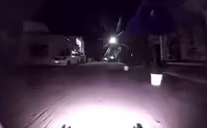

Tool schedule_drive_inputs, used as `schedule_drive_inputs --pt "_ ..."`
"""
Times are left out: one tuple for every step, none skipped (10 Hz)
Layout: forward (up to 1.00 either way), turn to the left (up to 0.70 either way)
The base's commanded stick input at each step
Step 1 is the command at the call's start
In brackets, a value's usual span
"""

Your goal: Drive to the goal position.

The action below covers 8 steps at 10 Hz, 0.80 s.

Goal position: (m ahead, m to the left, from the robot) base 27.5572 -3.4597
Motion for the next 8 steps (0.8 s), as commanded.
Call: schedule_drive_inputs --pt "0.45 0.0" --pt "0.45 0.0" --pt "0.45 0.0" --pt "0.45 0.0" --pt "0.45 0.0" --pt "0.45 0.0" --pt "0.45 0.0" --pt "0.45 0.0"
